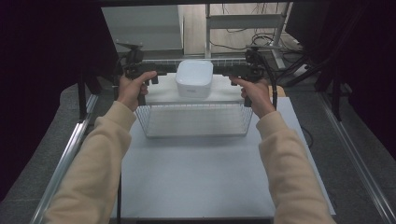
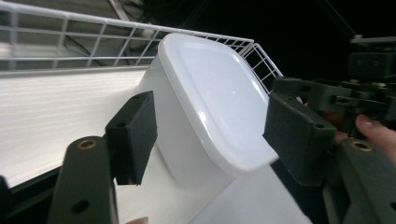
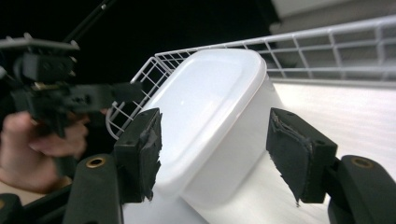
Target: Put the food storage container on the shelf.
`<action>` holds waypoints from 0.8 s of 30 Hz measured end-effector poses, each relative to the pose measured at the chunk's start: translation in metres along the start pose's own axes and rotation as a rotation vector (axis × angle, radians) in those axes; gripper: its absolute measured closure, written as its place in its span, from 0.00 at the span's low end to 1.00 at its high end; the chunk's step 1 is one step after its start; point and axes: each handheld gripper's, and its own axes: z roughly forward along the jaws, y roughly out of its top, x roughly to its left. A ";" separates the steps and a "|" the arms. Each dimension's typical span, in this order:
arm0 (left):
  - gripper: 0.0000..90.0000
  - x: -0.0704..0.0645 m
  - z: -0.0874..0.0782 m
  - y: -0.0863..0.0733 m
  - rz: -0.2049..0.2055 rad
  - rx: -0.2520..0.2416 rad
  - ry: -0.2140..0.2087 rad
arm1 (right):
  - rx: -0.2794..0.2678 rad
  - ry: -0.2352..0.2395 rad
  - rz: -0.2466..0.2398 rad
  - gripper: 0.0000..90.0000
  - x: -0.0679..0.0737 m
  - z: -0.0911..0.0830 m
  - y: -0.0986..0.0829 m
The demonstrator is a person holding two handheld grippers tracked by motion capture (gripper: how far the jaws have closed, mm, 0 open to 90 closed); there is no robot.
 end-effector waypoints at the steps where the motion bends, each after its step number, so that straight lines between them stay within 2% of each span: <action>1: 0.37 -0.003 -0.005 -0.003 0.012 -0.007 0.003 | -0.008 -0.006 -0.041 0.35 0.003 -0.006 -0.004; 2: 0.36 -0.005 -0.009 -0.005 0.023 -0.012 0.006 | -0.007 -0.012 -0.062 0.35 0.006 -0.011 -0.006; 6: 0.34 -0.019 -0.028 -0.024 0.118 -0.011 0.045 | -0.016 -0.016 -0.140 0.34 0.016 -0.026 -0.019; 8: 0.33 -0.023 -0.034 -0.034 0.146 -0.009 0.058 | -0.009 -0.021 -0.182 0.33 0.021 -0.035 -0.030; 11: 0.32 -0.028 -0.046 -0.057 0.194 -0.008 0.083 | 0.001 -0.035 -0.230 0.31 0.025 -0.047 -0.048; 15: 0.32 -0.028 -0.059 -0.094 0.244 -0.012 0.095 | 0.014 -0.102 -0.299 0.28 0.028 -0.063 -0.085; 17: 0.32 -0.027 -0.065 -0.111 0.258 -0.014 0.108 | 0.015 -0.105 -0.312 0.27 0.026 -0.068 -0.102; 21: 0.32 -0.019 -0.069 -0.154 0.277 0.022 0.144 | 0.020 -0.098 -0.324 0.26 0.019 -0.079 -0.138; 24: 0.32 -0.010 -0.067 -0.183 0.259 0.048 0.153 | 0.015 -0.106 -0.335 0.25 0.011 -0.089 -0.165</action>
